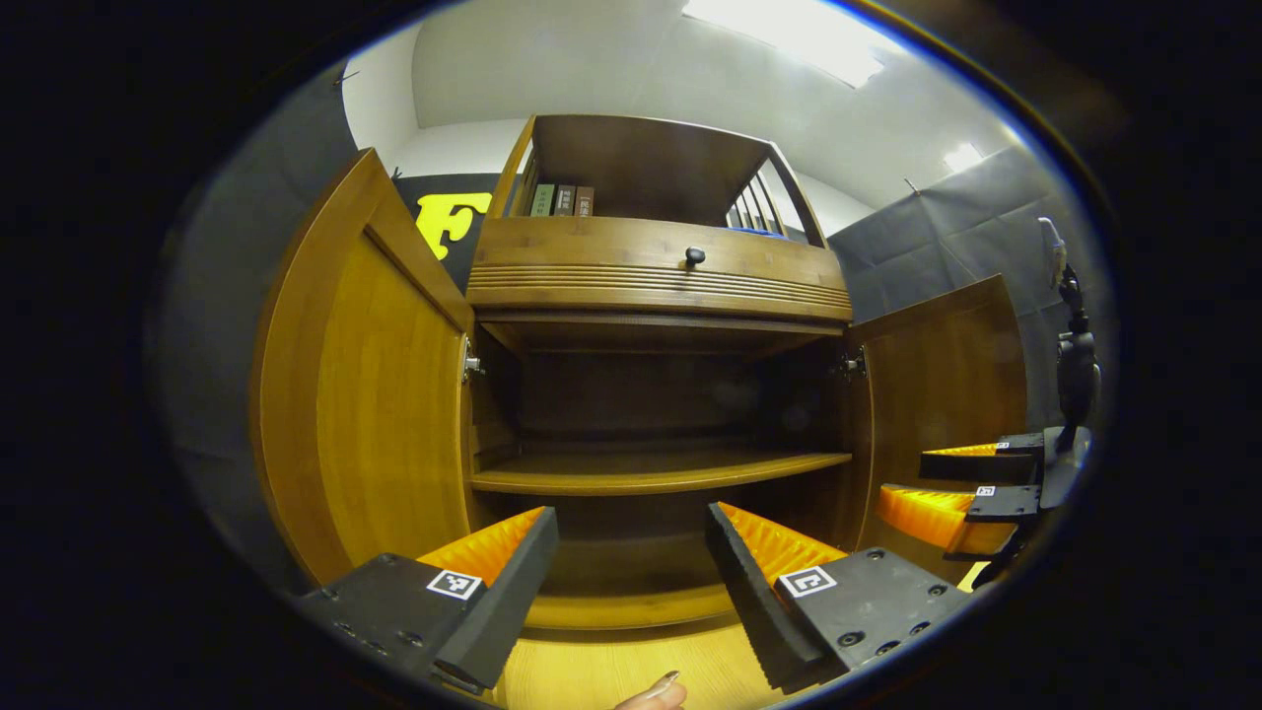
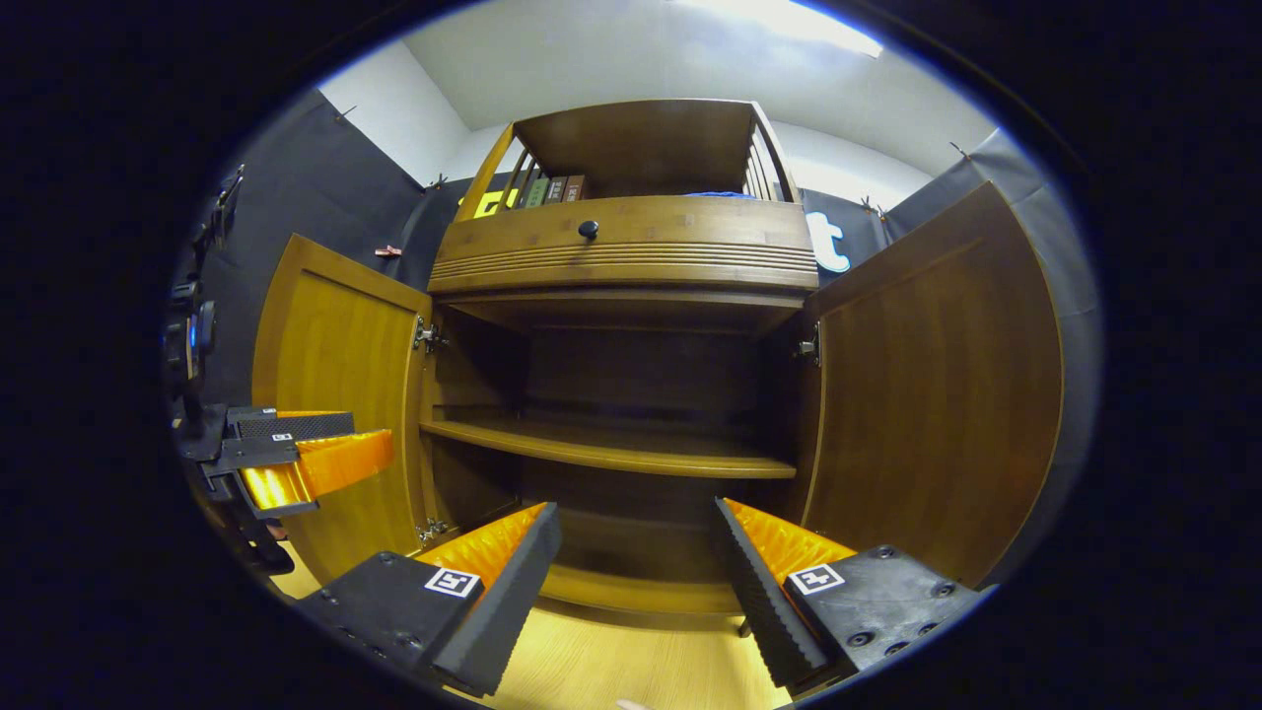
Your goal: Open the right door of the double-door shoe cabinet with the right hand, and open the left door with the left hand.
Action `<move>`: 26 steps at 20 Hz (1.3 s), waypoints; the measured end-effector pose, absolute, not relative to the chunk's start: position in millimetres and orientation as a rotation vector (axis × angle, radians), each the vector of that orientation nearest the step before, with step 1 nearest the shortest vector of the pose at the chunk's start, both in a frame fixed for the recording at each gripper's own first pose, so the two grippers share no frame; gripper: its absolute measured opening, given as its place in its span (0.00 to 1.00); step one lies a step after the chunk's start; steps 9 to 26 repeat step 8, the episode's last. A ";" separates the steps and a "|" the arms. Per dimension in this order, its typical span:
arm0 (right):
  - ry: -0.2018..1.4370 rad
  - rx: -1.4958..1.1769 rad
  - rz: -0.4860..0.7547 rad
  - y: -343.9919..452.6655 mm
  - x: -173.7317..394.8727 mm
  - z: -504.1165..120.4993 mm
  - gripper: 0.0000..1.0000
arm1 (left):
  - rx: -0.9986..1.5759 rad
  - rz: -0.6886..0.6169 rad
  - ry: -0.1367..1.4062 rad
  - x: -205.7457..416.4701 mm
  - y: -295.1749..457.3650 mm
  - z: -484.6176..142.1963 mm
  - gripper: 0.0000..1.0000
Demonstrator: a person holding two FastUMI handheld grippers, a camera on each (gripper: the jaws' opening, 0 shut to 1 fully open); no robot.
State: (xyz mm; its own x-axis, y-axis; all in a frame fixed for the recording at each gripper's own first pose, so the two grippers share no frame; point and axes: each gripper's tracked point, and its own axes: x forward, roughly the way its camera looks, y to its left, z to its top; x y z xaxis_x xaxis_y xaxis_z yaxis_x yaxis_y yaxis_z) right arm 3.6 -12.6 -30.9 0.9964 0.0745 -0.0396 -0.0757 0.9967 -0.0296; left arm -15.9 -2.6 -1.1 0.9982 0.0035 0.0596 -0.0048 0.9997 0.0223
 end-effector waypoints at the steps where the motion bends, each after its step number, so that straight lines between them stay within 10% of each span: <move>1: 0.039 -0.033 0.075 -12.5 3.9 -30.9 0.98 | 0.020 0.003 -0.059 -16.3 -3.7 -1.8 0.93; 26: 0.041 -0.047 0.083 -9.9 2.9 -32.3 0.98 | 0.011 0.010 -0.058 -17.2 0.7 -2.0 0.93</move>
